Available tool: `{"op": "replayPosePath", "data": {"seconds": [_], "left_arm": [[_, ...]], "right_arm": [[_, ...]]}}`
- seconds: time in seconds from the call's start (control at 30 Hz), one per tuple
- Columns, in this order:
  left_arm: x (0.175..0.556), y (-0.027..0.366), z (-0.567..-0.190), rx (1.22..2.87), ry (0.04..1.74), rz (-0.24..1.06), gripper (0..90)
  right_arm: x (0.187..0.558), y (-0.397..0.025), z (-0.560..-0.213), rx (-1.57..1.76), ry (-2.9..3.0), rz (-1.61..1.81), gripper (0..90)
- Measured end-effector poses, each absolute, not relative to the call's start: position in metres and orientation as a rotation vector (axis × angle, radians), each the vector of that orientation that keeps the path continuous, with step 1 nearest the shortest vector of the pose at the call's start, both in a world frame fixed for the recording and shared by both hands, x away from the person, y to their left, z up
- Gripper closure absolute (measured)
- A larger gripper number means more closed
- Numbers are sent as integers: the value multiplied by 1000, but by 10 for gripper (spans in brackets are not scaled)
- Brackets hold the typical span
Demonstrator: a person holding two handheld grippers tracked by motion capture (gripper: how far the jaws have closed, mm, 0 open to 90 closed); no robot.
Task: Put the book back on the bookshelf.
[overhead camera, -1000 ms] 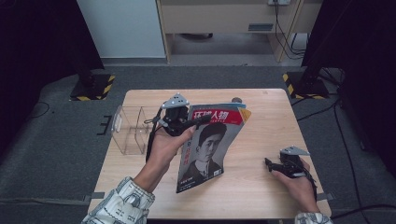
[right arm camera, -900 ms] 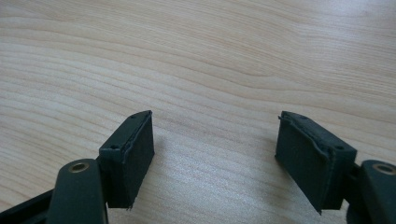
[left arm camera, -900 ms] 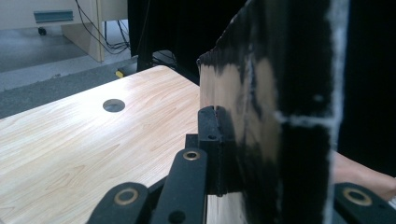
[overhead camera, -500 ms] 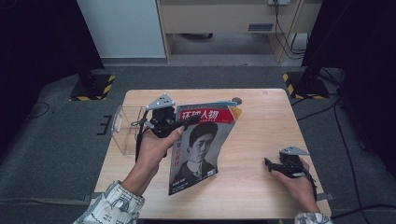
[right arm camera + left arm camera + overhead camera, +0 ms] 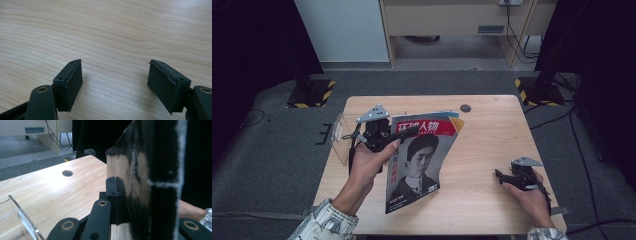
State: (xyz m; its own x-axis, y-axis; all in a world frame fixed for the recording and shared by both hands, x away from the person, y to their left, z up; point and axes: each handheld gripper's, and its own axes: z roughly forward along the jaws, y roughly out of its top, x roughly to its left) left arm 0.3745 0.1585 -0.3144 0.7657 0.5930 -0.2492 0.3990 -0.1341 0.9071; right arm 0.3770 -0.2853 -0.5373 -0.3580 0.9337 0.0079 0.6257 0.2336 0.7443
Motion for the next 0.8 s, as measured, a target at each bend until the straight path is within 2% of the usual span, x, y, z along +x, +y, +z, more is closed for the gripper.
{"op": "replayPosePath", "data": {"seconds": [0.8], "left_arm": [[355, 193, -307, 1727, 789, 225, 866]], "right_arm": [[377, -285, -537, 1430, 2069, 931, 278]]}}
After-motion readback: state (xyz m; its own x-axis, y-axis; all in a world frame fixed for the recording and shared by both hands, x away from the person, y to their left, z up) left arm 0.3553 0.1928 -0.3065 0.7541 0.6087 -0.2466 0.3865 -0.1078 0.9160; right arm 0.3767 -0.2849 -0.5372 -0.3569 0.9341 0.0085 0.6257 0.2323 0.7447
